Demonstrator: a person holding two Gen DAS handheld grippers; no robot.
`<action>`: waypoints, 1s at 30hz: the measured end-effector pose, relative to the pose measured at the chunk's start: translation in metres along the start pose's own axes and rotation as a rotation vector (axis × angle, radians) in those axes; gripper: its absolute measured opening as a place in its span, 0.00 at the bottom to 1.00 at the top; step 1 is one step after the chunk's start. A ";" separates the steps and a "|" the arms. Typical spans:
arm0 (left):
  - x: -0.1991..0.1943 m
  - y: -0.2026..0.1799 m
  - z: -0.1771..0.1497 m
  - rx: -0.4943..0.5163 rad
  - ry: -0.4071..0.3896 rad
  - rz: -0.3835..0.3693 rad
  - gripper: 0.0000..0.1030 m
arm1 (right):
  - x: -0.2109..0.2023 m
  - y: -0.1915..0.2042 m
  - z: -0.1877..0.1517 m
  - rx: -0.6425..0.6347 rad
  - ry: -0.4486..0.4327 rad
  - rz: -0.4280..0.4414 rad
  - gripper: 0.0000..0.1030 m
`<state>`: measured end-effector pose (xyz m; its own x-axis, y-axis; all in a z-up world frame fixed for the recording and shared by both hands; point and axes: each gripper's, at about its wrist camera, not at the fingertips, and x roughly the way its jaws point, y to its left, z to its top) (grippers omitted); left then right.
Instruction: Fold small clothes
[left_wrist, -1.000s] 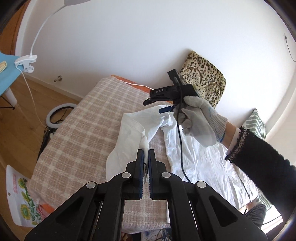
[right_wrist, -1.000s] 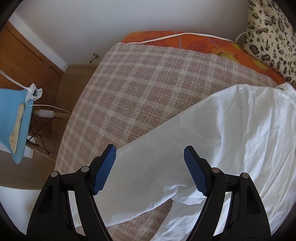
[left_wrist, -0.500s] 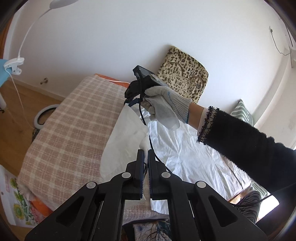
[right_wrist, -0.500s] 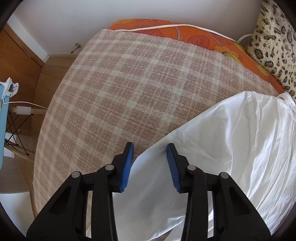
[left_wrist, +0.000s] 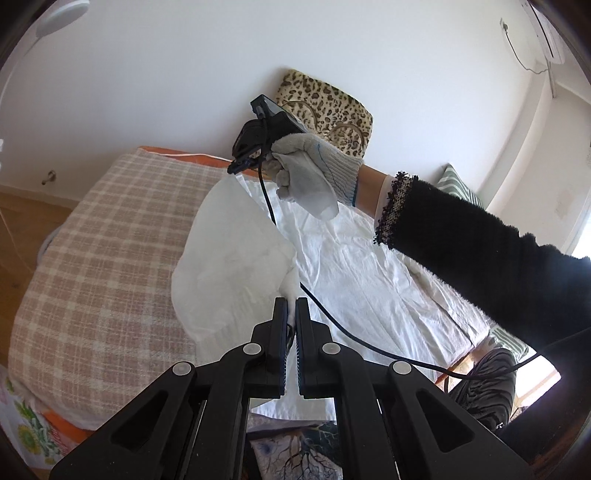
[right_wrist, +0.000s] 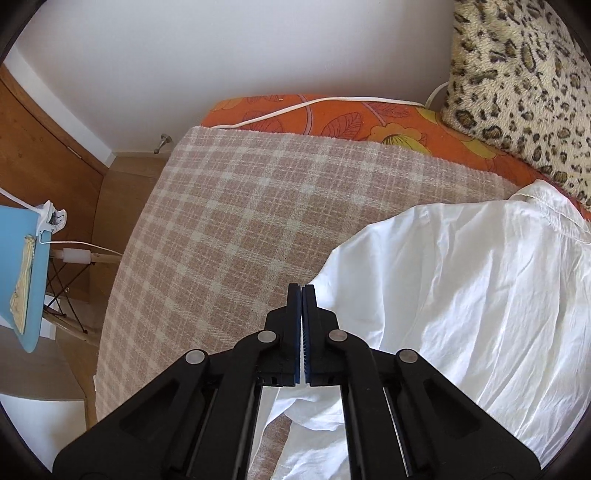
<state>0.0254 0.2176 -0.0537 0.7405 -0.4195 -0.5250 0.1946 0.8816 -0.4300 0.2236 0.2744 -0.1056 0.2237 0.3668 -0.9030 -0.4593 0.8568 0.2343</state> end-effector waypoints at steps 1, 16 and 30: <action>0.004 -0.005 -0.001 0.011 0.010 -0.009 0.03 | -0.006 -0.004 0.002 0.002 -0.012 -0.003 0.01; 0.066 -0.070 -0.040 0.225 0.251 -0.074 0.02 | -0.027 -0.104 -0.044 0.059 -0.007 -0.060 0.01; 0.046 -0.081 -0.056 0.276 0.249 -0.030 0.21 | -0.034 -0.109 -0.077 -0.060 -0.002 -0.177 0.09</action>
<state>0.0079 0.1145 -0.0842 0.5590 -0.4558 -0.6926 0.4053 0.8790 -0.2514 0.1999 0.1400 -0.1281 0.3076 0.2133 -0.9273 -0.4628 0.8850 0.0500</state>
